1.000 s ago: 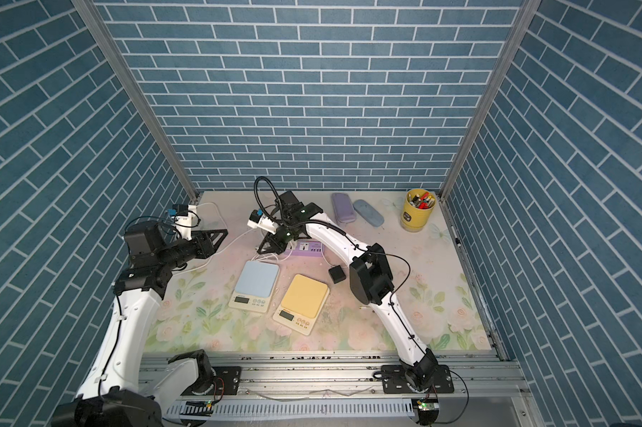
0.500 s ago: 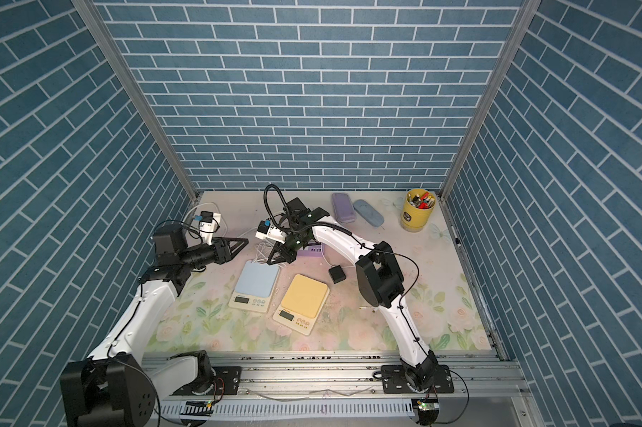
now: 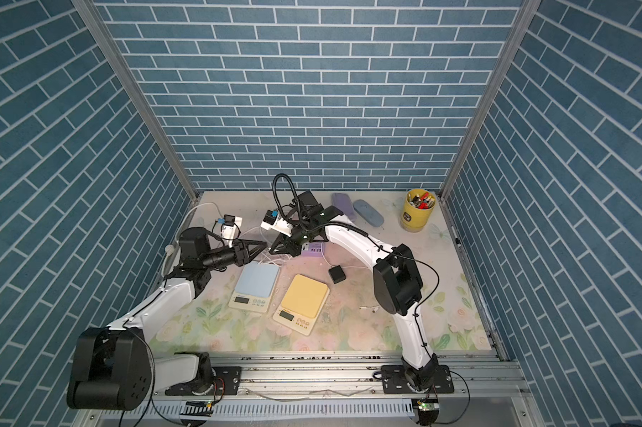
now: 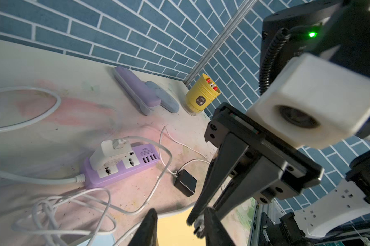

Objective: Charge the electronic scale
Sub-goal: Pick up the charging cable from the center of the board.

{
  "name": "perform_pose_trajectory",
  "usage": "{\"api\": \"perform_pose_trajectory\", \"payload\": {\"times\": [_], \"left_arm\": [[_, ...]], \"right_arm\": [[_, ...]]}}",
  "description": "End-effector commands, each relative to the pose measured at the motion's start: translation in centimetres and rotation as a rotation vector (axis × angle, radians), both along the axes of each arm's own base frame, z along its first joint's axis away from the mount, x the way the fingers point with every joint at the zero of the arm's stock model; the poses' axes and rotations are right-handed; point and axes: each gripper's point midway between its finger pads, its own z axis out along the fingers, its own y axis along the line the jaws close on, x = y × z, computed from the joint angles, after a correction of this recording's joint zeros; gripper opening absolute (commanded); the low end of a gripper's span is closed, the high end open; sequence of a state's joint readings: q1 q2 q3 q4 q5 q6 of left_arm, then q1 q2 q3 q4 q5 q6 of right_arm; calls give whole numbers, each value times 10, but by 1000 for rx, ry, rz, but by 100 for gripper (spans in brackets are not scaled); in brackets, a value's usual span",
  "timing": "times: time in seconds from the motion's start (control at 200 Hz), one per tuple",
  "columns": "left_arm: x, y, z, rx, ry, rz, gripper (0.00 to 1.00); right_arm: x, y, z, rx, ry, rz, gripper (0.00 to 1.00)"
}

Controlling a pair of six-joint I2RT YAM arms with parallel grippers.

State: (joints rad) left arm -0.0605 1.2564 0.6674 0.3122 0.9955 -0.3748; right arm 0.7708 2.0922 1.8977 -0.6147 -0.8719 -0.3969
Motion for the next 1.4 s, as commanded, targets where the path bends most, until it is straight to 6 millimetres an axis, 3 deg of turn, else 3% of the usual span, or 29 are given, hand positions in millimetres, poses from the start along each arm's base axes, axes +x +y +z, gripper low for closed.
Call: {"api": "perform_pose_trajectory", "payload": {"times": [0.0,0.21,0.235,0.385,0.585,0.91,1.29,1.395], "left_arm": [[-4,-10,24,-19,-93,-67,34],[-8,-16,17,-18,-69,-100,26],[-6,-17,26,-22,-88,-107,24],[-11,-24,26,-30,-78,-142,15],[-15,-30,22,-30,-50,-166,13],[-20,-32,25,-50,-38,-179,23],[-27,-38,34,-67,-32,-219,11],[-29,-41,33,-66,-25,-228,14]], "right_arm": [[-9,-4,27,72,47,54,0],[-14,-6,31,86,69,73,0],[-14,-7,31,86,74,72,0],[-13,-9,35,96,81,70,0],[-13,-10,39,108,89,73,0],[-12,-16,47,143,120,73,0],[-11,-17,50,158,142,69,0],[-11,-17,50,160,143,67,0]]}}
